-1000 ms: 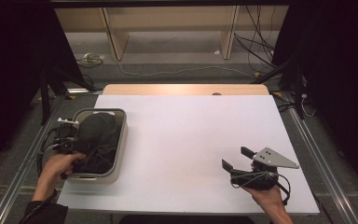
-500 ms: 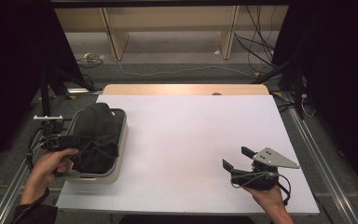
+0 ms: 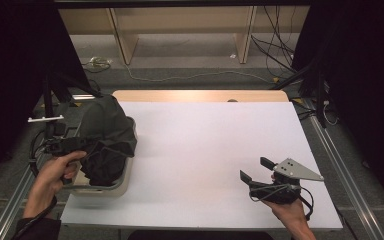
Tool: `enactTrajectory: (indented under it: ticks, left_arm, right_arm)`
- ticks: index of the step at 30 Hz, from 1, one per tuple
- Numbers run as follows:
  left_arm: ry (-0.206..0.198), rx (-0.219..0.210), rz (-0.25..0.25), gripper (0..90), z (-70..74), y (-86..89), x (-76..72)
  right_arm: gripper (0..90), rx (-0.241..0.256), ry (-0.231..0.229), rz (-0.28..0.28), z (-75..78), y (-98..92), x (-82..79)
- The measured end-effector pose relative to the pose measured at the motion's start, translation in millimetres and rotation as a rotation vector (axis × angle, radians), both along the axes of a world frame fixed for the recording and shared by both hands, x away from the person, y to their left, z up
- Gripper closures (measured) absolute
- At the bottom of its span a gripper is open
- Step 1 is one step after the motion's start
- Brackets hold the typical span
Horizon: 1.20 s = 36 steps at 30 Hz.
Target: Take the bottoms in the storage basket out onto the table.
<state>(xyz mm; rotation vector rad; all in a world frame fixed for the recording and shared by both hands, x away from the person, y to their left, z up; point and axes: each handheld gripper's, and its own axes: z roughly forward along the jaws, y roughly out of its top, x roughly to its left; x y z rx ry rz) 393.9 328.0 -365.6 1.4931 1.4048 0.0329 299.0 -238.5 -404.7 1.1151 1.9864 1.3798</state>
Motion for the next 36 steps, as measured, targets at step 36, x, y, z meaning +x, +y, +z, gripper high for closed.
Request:
enactTrajectory:
  ticks: [36]
  left_arm:
    - [-0.23,-0.215,-0.049,67.0,63.0,-62.4,-15.3]
  right_arm:
    - [20.1,0.008,0.014,-0.021,-1.7,-3.1,1.1]
